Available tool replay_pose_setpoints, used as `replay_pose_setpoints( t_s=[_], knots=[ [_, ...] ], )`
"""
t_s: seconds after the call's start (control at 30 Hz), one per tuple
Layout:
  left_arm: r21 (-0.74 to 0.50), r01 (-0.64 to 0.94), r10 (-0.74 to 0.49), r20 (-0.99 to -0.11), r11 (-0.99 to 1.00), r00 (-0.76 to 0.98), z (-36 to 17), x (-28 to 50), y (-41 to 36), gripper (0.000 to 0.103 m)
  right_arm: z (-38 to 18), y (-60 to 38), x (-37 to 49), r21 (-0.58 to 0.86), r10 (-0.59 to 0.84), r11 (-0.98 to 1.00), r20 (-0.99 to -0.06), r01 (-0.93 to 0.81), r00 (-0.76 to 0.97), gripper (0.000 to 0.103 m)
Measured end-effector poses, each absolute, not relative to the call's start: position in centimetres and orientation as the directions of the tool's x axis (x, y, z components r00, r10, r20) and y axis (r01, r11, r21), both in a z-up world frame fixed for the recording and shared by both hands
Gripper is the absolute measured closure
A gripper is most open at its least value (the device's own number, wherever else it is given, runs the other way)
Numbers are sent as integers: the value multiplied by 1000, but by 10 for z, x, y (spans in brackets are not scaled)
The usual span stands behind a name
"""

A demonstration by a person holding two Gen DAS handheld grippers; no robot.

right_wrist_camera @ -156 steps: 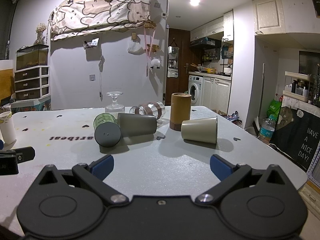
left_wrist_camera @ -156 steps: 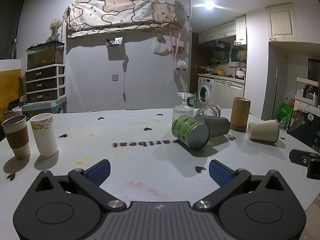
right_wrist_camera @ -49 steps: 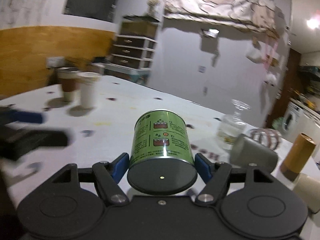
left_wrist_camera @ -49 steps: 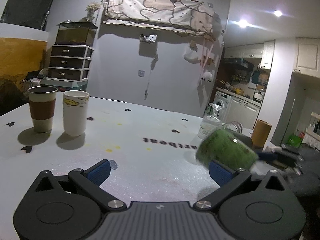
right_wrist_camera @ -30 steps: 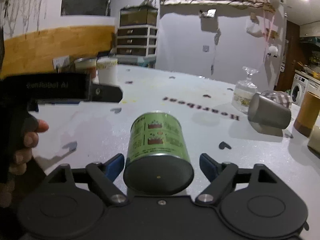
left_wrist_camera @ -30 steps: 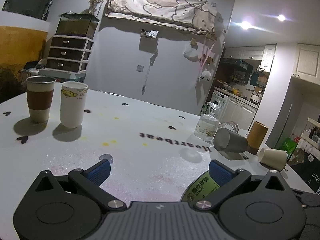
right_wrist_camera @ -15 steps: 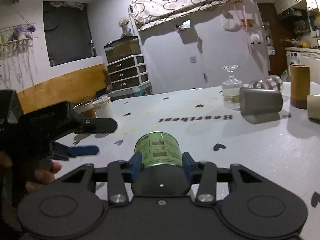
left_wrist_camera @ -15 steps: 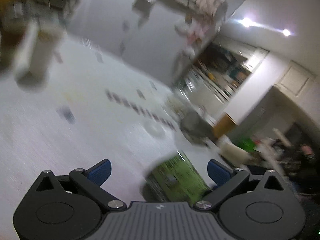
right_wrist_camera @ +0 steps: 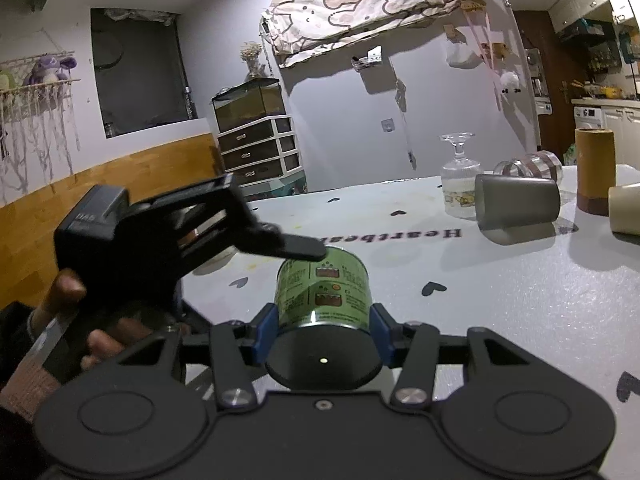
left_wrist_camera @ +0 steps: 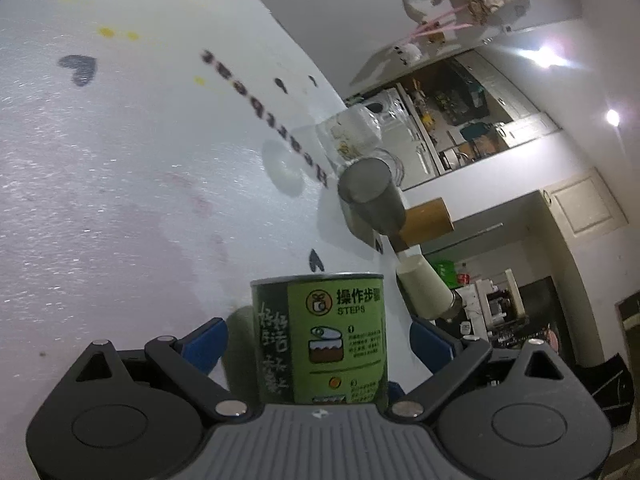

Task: Flip cup upright
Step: 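Carry the upright tin beside the brown-sleeved cup and open the right gripper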

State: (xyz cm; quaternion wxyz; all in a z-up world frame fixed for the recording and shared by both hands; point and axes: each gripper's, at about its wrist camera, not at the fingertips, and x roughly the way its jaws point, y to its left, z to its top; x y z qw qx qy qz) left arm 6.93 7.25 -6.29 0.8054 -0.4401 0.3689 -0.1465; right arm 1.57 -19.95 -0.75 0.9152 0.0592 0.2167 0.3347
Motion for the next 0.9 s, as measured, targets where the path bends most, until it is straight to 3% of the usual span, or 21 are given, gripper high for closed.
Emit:
replay_pose_setpoints(
  t_s=[0.2, 0.33, 0.43, 0.67, 0.9],
  knots=[
    [-739, 65, -540, -427, 671, 726, -39, 52, 54, 8, -10, -205, 3, 227, 638, 767, -362, -600, 680, 53],
    [-537, 229, -486, -403, 812, 776, -14, 26, 26, 8, -13, -208, -2, 228, 641, 764, -369, -603, 673, 54],
    [-416, 296, -470, -419, 860, 777, -11, 15, 9, 8, -22, -206, -1, 231, 631, 769, -417, -596, 654, 64],
    [-287, 306, -411, -463, 908, 785, -20, 10, -5, 13, -36, -206, -2, 249, 628, 770, -459, -587, 629, 66],
    [-57, 311, -300, -477, 949, 826, -26, 7, -29, 20, -38, -205, -4, 247, 626, 771, -462, -587, 628, 66]
  ],
)
